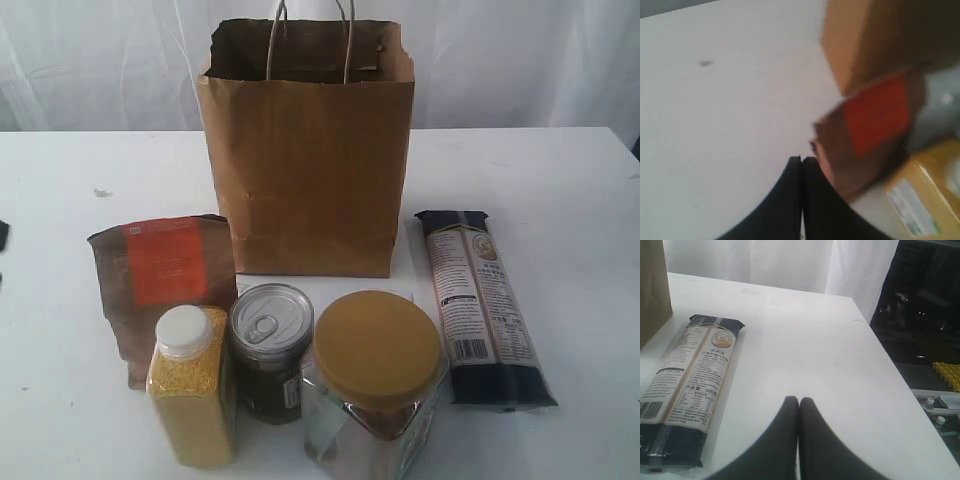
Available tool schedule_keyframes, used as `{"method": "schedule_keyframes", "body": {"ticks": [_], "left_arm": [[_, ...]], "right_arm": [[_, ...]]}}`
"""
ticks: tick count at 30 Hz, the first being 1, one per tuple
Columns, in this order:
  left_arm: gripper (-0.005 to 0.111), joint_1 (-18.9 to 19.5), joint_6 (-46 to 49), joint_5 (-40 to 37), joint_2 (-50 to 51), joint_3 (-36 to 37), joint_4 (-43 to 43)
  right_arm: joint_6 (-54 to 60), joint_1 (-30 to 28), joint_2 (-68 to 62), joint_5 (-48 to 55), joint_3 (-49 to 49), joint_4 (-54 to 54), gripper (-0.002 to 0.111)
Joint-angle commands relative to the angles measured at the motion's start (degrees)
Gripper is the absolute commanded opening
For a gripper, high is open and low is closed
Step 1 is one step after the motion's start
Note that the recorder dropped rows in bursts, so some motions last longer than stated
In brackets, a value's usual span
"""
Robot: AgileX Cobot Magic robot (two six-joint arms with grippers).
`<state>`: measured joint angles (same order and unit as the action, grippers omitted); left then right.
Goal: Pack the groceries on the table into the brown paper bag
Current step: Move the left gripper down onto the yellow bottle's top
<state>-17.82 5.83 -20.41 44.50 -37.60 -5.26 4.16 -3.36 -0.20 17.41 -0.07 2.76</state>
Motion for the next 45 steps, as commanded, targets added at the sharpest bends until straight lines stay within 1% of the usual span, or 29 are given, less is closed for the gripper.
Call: {"method": "schedule_keyframes", "body": {"ticks": [1,2,4,6,11,12,13,14,15,16,17,18,19,20,21,23,25,27,30,32,33,35,37,40,43,45], "left_arm": [[0.000,-10.7,28.5,-9.6,0.5,-0.2,-18.2],[0.000,-12.4,32.6,-11.8,1.0,-0.2,-21.3],[0.000,-16.4,41.1,-19.0,2.2,-0.1,-28.4],[0.000,-17.7,41.8,-21.2,2.8,-0.1,-30.5],[0.000,-17.7,41.9,-20.6,2.9,-0.1,-30.8],[0.000,-17.7,43.6,-18.5,2.9,-0.1,-30.5],[0.004,-17.7,46.0,-15.2,2.9,-0.1,-29.1],[0.010,-17.7,47.3,-11.8,2.9,-0.1,-27.7],[0.022,-17.7,49.0,-7.0,2.9,-0.1,-26.7],[0.035,-17.7,50.1,-4.2,2.9,-0.1,-26.7],[0.060,-17.7,50.2,0.1,2.9,-0.1,-26.9],[0.076,-17.7,49.4,2.4,2.9,-0.1,-27.4],[0.101,-17.7,48.9,4.6,2.9,-0.1,-28.5],[0.105,-17.7,46.9,4.7,2.9,-0.1,-31.4],[0.105,-17.7,42.6,2.5,2.8,-0.1,-34.5],[0.105,-17.7,40.8,-2.0,2.9,-0.1,-37.1],[0.105,-17.7,38.5,-6.3,3.2,-0.1,-37.2],[0.105,-17.7,32.5,-9.0,3.8,-0.1,-37.2],[0.105,-17.7,23.1,-7.8,5.5,-0.1,-37.2],[0.105,-17.7,20.1,-5.2,7.3,-0.1,-37.2],[0.105,-17.7,19.8,-3.7,8.3,-0.1,-36.4],[0.105,-17.7,18.3,-1.1,10.4,-0.1,-32.1],[0.105,-17.7,12.0,1.2,12.9,-0.1,-25.4],[0.105,-17.7,2.7,2.0,16.1,-0.3,-17.4],[0.105,-17.7,0.3,2.0,18.8,-0.3,-12.9],[0.105,-17.7,-0.1,2.0,20.3,-0.3,-12.9]], "right_arm": [[0.1,-0.3,0.2,-0.8,0.1,0.2,0.000],[0.1,-0.3,0.2,-0.8,0.1,0.2,0.000],[0.1,-0.3,0.2,-0.8,0.1,0.2,0.000],[0.1,-0.3,0.2,-0.8,0.1,0.2,0.000],[0.1,-0.3,0.2,-0.8,0.1,0.2,0.000],[0.1,-0.3,0.2,-0.8,0.1,0.2,0.000],[0.1,-0.3,0.2,-0.8,0.1,0.2,0.000],[0.1,-0.3,0.2,-0.8,0.1,0.2,0.000],[0.1,-0.3,0.2,-0.8,0.1,0.2,0.000],[0.1,-0.3,0.2,-0.8,0.1,0.2,0.000],[0.1,-0.3,0.2,-0.8,0.1,0.2,0.000],[0.1,-0.3,0.2,-0.8,0.1,0.2,0.000],[0.1,-0.3,0.2,-0.8,0.1,0.2,0.000],[0.1,-0.3,0.2,-0.8,0.1,0.2,0.000],[0.1,-0.3,0.2,-0.8,0.1,0.2,0.000],[0.1,-0.3,0.2,-0.8,0.1,0.2,0.000],[0.1,-0.3,0.2,-0.8,0.1,0.2,0.000],[0.1,-0.3,0.2,-0.8,0.1,0.2,0.000],[0.1,-0.3,0.2,-0.8,0.1,0.2,0.000],[0.1,-0.3,0.2,-0.8,0.1,0.2,0.000],[0.1,-0.3,0.2,-0.8,0.1,0.2,0.000],[0.1,-0.3,0.2,-0.8,0.1,0.2,0.000],[0.1,-0.3,0.2,-0.8,0.1,0.2,0.000],[0.1,-0.3,0.2,-0.8,0.1,0.2,0.000],[0.1,-0.3,0.2,-0.8,0.1,0.2,0.000],[0.1,-0.3,0.2,-0.8,0.1,0.2,0.000]]}}
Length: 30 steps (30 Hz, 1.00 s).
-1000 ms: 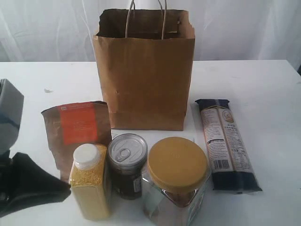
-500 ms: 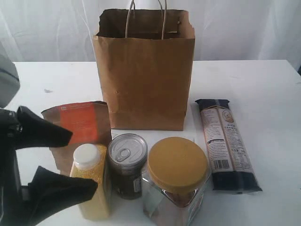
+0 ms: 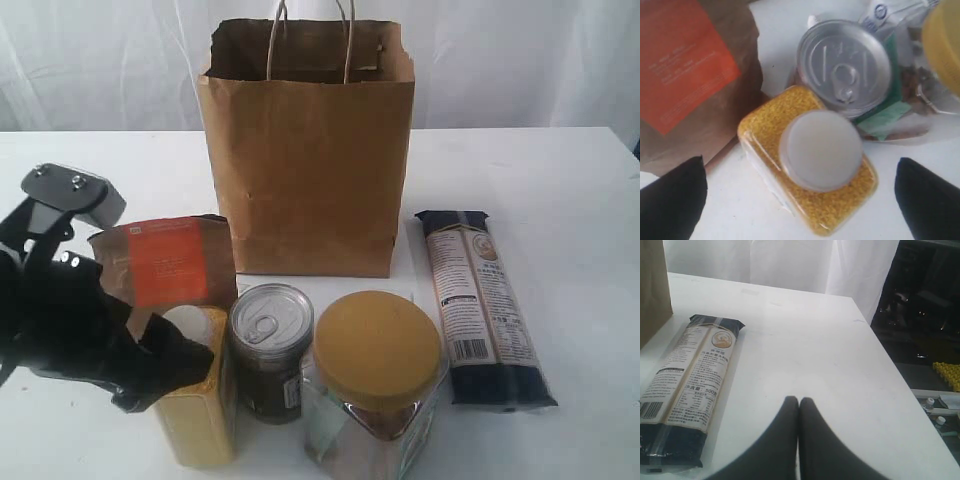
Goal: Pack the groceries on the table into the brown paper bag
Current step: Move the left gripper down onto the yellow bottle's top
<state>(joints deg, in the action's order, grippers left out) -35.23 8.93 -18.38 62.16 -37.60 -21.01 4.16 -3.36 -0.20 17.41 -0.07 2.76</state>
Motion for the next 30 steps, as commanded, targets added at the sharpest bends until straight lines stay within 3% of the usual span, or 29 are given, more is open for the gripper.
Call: {"method": "schedule_keyframes", "body": {"ticks": [1,12,18,30], "left_arm": [[0.105,-0.3,-3.2,0.0,3.3,-0.3,2.4],[0.105,-0.3,-4.2,0.7,5.2,-0.4,-2.5],[0.105,-0.3,-6.2,5.9,5.3,-0.4,-2.5],[0.105,-0.3,-6.2,5.8,5.3,-0.4,-1.0]], "right_arm": [[0.1,-0.3,0.2,-0.8,0.1,0.2,0.000],[0.1,-0.3,0.2,-0.8,0.1,0.2,0.000],[0.1,-0.3,0.2,-0.8,0.1,0.2,0.000],[0.1,-0.3,0.2,-0.8,0.1,0.2,0.000]]}}
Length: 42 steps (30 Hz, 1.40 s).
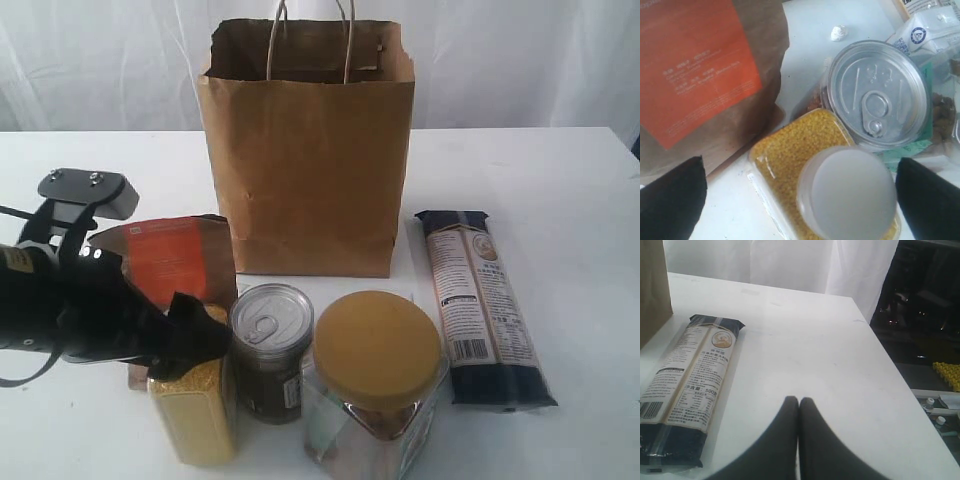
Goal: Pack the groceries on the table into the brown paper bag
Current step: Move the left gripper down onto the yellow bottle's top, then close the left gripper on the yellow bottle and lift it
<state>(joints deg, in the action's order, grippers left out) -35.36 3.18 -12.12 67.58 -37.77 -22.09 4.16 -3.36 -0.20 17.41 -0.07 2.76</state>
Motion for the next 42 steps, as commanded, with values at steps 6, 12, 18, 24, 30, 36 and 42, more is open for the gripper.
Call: {"method": "schedule_keyframes", "body": {"ticks": [6,12,18,24,30,36,42], "left_arm": [[0.105,-0.2,-0.5,-2.0,-0.1,-0.3,0.2],[0.084,-0.2,-0.5,-3.0,-0.1,-0.3,0.9],[0.038,-0.2,-0.5,-3.0,-0.1,-0.3,1.5],[0.011,-0.2,0.3,-3.1,-0.1,-0.3,6.1],[0.001,-0.2,9.7,-7.4,-0.1,-0.3,9.8],[0.001,-0.2,21.0,-10.5,-0.1,-0.3,9.8],[0.000,-0.2,20.8,-9.6,-0.1,-0.3,9.8]], "right_arm": [[0.1,-0.3,0.2,-0.8,0.1,0.2,0.000],[0.1,-0.3,0.2,-0.8,0.1,0.2,0.000],[0.1,-0.3,0.2,-0.8,0.1,0.2,0.000],[0.1,-0.3,0.2,-0.8,0.1,0.2,0.000],[0.1,-0.3,0.2,-0.8,0.1,0.2,0.000],[0.1,-0.3,0.2,-0.8,0.1,0.2,0.000],[0.1,-0.3,0.2,-0.8,0.1,0.2,0.000]]}}
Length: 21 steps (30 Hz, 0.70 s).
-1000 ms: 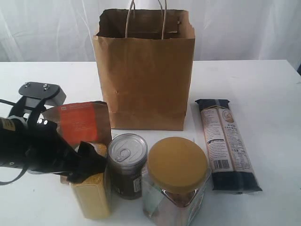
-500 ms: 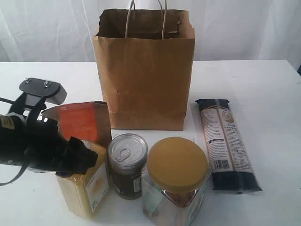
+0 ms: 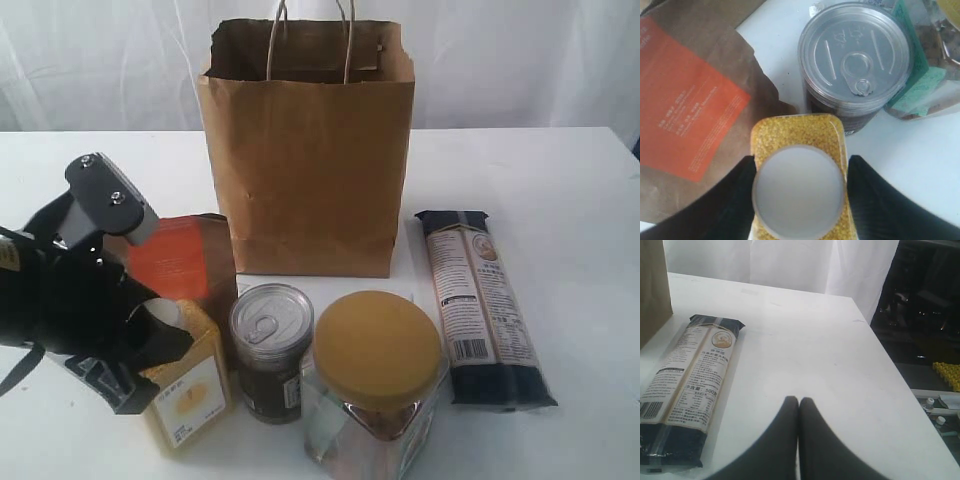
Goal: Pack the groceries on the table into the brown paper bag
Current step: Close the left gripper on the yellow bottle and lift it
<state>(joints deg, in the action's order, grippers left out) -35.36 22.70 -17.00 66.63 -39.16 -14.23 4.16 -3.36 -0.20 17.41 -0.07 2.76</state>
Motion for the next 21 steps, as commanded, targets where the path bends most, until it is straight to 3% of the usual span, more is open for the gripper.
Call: {"method": "schedule_keyframes", "body": {"ticks": [1,16,19,21], "left_arm": [[0.000,-0.2,1.3,-4.7,0.8,1.1,1.9],[0.000,-0.2,1.0,-7.1,-1.0,1.1,3.3],[0.012,-0.2,2.4,-6.9,-1.0,1.4,3.5],[0.028,-0.2,2.4,-7.0,-1.0,1.4,3.5]], "right_arm": [[0.1,-0.3,0.2,-0.8,0.1,0.2,0.000],[0.1,-0.3,0.2,-0.8,0.1,0.2,0.000],[0.1,-0.3,0.2,-0.8,0.1,0.2,0.000],[0.1,-0.3,0.2,-0.8,0.1,0.2,0.000]]}}
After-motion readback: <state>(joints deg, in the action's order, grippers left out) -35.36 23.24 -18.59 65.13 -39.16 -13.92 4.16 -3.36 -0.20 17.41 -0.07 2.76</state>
